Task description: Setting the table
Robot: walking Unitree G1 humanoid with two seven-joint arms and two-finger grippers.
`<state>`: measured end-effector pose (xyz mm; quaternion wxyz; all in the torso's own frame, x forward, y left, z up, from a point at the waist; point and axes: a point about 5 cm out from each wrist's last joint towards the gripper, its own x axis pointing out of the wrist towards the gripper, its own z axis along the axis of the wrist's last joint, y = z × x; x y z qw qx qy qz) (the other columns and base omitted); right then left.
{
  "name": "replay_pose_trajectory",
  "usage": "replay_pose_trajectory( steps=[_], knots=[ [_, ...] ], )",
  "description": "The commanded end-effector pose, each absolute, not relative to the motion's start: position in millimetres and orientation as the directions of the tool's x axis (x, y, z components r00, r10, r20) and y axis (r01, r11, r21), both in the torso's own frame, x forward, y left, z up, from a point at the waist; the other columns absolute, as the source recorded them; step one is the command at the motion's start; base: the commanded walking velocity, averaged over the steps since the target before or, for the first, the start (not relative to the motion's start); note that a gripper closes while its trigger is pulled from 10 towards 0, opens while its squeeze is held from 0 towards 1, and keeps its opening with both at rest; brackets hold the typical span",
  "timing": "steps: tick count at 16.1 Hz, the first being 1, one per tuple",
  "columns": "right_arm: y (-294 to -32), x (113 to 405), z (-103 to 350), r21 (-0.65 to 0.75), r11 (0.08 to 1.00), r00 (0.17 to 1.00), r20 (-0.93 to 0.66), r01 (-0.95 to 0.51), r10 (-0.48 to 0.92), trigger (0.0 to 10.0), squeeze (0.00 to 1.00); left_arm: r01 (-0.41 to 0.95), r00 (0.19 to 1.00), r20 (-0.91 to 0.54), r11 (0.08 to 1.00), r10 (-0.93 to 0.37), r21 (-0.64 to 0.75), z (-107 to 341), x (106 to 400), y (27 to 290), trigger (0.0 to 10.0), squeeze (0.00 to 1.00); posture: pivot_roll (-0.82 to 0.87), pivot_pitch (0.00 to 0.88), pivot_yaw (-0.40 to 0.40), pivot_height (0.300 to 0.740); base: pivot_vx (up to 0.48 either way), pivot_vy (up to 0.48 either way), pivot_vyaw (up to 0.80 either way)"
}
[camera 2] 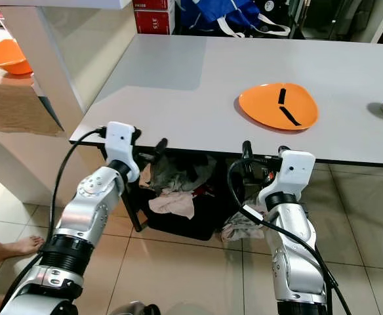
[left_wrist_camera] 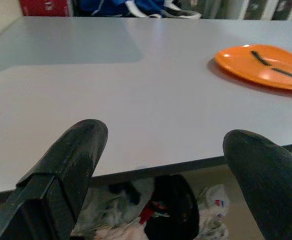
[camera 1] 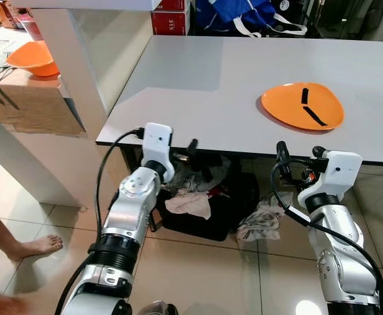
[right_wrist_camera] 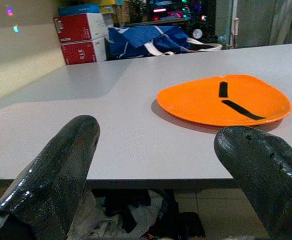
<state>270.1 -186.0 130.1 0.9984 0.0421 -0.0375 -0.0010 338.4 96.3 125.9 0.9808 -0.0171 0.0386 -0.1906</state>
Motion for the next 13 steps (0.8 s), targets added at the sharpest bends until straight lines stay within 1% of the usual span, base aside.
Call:
replay_pose_trajectory(
  steps=[1,2,3,4,6,8,9,11,13],
  knots=[
    [-182,268,133,0.066,0.998,0.995,0.093,-0.025,0.019,10.0,1.0,0.398,0.916,-0.031,0.916,-0.4,-0.041,130,336,95,10.0,0.0,-0.02,0.0,0.068,0.735,0.0,0.0,0.0],
    [-182,267,134,0.066,0.997,0.994,0.107,-0.038,0.03,10.0,0.0,0.367,0.93,0.031,0.929,-0.366,-0.048,136,335,100,10.0,0.0,-0.02,0.0,0.067,0.735,0.0,0.0,0.0],
    [-188,264,132,0.054,0.998,0.992,0.127,-0.011,0.004,10.0,0.0,0.289,0.956,0.059,0.957,-0.287,-0.035,135,334,113,10.0,0.0,-0.02,0.0,0.068,0.735,0.0,0.0,0.0],
    [-196,262,126,0.061,0.998,0.992,0.118,0.034,-0.041,10.0,0.0,0.215,0.976,0.043,0.975,-0.212,-0.053,128,332,126,10.0,0.0,-0.02,0.0,0.067,0.735,0.0,0.0,0.0],
    [-202,258,123,0.083,0.994,0.988,0.124,0.077,-0.087,10.0,0.0,0.146,0.989,0.02,0.988,-0.146,-0.04,119,326,137,10.0,0.0,-0.01,0.0,0.063,0.735,0.0,0.0,0.0],
    [-201,258,120,0.093,0.993,0.988,0.127,0.074,-0.086,10.0,0.0,0.149,0.989,0.024,0.988,-0.148,-0.046,118,327,137,10.0,0.0,-0.01,0.0,0.062,0.735,0.0,0.0,0.0],
    [-200,259,114,0.066,0.995,0.99,0.119,0.069,-0.077,10.0,0.0,0.175,0.985,0.004,0.984,-0.175,-0.042,112,327,134,10.0,0.0,0.0,0.0,0.063,0.735,0.0,0.0,0.0],
    [-200,258,110,0.066,0.995,0.991,0.107,0.068,-0.075,10.0,0.0,0.181,0.983,-0.034,0.983,-0.182,-0.044,103,324,133,10.0,0.0,-0.01,0.0,0.063,0.735,0.0,0.0,0.0],
    [-198,258,109,0.063,0.996,0.993,0.1,0.06,-0.066,10.0,0.0,0.189,0.981,-0.032,0.981,-0.191,-0.045,104,324,130,10.0,0.0,0.0,0.0,0.057,0.735,0.0,0.0,0.0]
  ],
)
